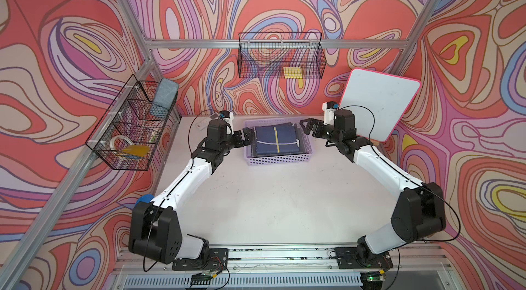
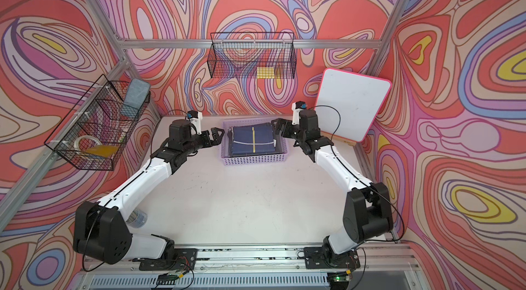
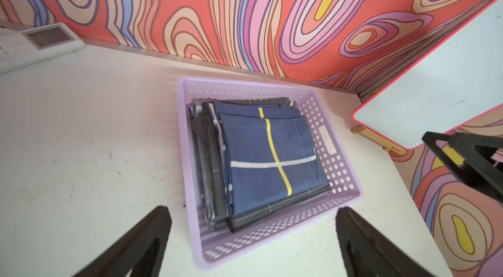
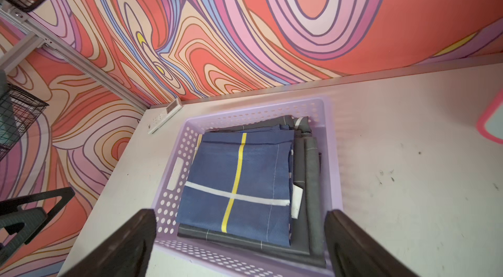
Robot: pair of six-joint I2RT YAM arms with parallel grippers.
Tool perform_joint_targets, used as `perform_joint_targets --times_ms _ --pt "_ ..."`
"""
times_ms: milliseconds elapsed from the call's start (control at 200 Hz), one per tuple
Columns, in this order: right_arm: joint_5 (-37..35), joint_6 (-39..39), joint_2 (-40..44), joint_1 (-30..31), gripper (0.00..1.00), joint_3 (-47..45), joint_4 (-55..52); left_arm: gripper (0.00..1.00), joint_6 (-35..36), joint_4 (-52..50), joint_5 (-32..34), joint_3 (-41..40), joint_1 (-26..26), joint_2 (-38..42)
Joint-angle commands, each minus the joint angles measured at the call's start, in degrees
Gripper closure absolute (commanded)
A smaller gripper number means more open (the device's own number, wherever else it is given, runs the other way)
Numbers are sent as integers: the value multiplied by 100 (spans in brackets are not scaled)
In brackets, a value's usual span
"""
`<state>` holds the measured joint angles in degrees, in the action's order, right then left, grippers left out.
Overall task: Put the folded pillowcase in the basket
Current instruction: Place the pillowcase in the basket, then reset both arms
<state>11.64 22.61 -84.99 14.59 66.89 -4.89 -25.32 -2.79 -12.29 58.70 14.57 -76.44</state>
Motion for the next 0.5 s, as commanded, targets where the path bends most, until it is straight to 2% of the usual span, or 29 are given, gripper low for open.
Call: perform_joint_targets --times_ms 0,170,361,496 --pt "-493 -159 648 -26 2 -754 413 1 442 236 188 -549 -33 732" --pt "-796 -889 1496 -26 2 -1964 1333 1 975 816 370 -1566 -32 1683" --pt "-1582 -1648 2359 -25 2 -3218 2325 1 1428 1230 1311 -2621 -25 2571" --pt "-2421 -1749 2689 -24 2 -3676 2485 1 1743 1484 1784 -3224 -32 2937"
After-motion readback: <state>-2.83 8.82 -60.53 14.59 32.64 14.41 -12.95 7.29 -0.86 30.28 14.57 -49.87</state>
